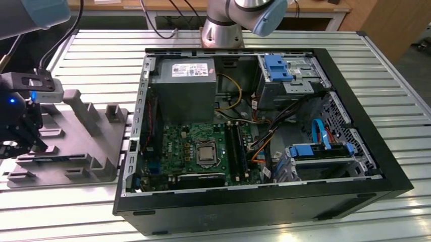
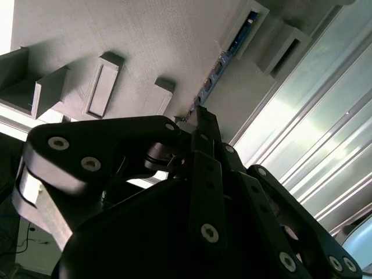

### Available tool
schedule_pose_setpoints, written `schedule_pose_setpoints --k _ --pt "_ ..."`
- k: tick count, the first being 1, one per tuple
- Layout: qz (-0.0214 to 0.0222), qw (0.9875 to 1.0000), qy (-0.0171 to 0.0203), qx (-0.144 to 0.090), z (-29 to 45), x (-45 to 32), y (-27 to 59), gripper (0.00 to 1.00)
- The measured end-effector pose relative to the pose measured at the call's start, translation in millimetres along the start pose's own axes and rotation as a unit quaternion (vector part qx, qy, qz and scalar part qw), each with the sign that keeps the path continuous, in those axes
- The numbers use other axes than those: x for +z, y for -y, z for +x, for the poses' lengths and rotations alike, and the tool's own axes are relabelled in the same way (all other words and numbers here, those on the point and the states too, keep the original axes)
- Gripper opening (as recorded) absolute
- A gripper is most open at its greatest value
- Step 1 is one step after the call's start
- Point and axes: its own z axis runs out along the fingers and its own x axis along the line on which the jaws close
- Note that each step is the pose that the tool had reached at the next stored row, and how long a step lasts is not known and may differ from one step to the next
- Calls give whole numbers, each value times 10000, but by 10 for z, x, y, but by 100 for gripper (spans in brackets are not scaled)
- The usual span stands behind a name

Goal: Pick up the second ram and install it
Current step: 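Pick up the second ram and move it above second insertion slot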

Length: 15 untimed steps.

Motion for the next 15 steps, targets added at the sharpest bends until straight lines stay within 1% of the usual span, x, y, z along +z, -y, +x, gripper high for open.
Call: schedule_pose_setpoints --k 8,15 --pt "-1 10000 -4 -81 2 39 -7 10" --pt "-4 9999 -9 -153 4 90 -7 10"
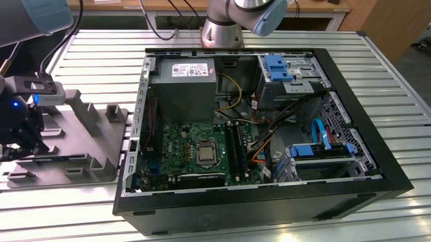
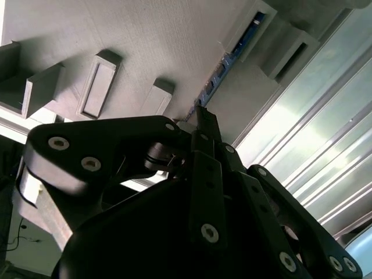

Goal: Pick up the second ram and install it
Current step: 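Pick up the second ram and move it above second insertion slot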

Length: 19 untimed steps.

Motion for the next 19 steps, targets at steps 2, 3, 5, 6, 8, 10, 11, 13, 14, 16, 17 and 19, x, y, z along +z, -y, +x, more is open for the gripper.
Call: schedule_pose_setpoints --k 2,3,5,6,8,10,11,13,14,16,17,19 --pt "0 10000 -2 -19 1 9 0 10" --pt "0 10000 -3 -29 2 14 1 10" --pt "0 10000 -9 -47 3 24 3 10" --pt "0 10000 -13 -54 4 31 3 10" --pt "-1 10000 -20 -68 4 41 3 10" --pt "-2 10000 -21 -69 4 41 2 10" --pt "-1 10000 -21 -69 4 42 3 10" --pt "-1 10000 -21 -69 4 42 3 10" --pt "-1 10000 -21 -69 4 43 3 10" --pt "-1 10000 -21 -69 4 43 3 11" --pt "-1 10000 -21 -69 4 43 3 17" --pt "-1 10000 -21 -69 4 43 3 23"
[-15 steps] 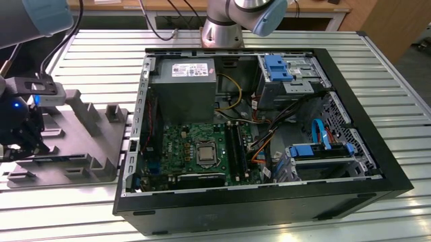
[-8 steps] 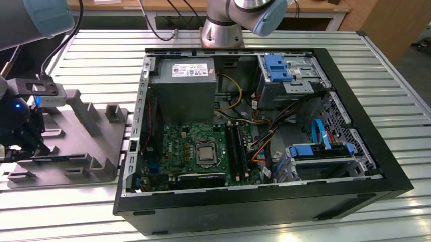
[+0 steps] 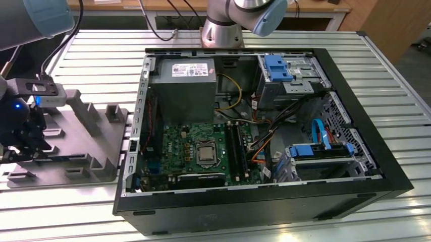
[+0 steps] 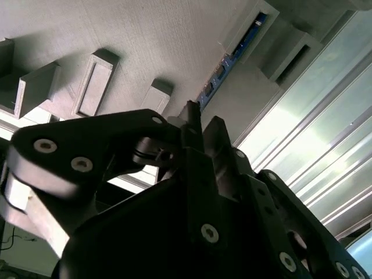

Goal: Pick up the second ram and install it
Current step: 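Pick up the second ram and move it above second insertion slot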

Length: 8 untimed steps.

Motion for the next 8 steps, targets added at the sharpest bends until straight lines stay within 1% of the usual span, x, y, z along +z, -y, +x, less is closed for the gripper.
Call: schedule_pose_setpoints --k 1,3,4,6,7,8 --pt "0 10000 0 0 0 0 0 29" --pt "0 10000 0 0 0 1 0 29" --pt "0 10000 0 0 0 1 0 36" --pt "3 10000 2 -3 0 18 1 36" --pt "1 10000 -3 -61 1 71 4 36" --pt "1 10000 -5 -96 2 109 6 36"
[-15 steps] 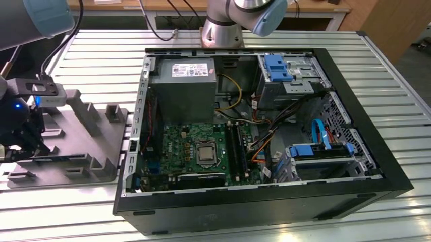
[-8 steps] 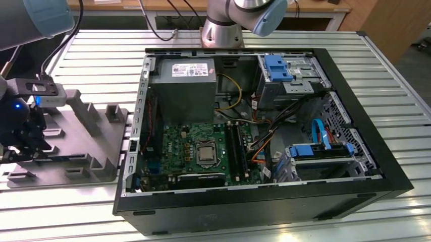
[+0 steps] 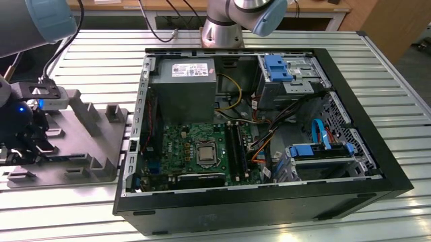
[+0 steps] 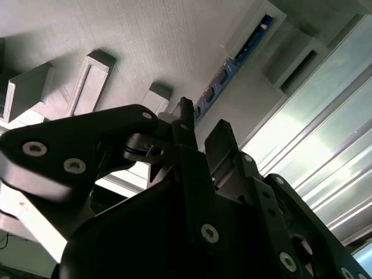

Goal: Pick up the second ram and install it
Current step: 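Pick up the second ram and move it above second insertion slot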

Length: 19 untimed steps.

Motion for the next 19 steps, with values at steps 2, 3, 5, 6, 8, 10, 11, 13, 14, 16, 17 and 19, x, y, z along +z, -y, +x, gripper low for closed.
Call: schedule_pose_setpoints --k 2,3,5,6,8,10,11,13,14,16,17,19 --pt "-1 10000 -2 -20 1 22 1 36" --pt "-1 10000 -3 -48 1 31 2 36" --pt "-2 9999 -8 -140 1 43 2 36" --pt "-2 9998 -10 -188 1 48 2 36" --pt "-2 9997 -13 -235 1 55 -6 36" --pt "-1 9997 -13 -238 1 58 -9 36" --pt "-1 9997 -13 -238 1 58 -9 36" --pt "-1 9997 -13 -238 1 58 -10 36" --pt "-1 9997 -13 -238 1 59 -10 36" --pt "-1 9997 -12 -238 1 63 -10 36" --pt "0 9997 -12 -238 1 70 -10 36" --pt "-1 9997 -13 -238 2 71 -10 36"
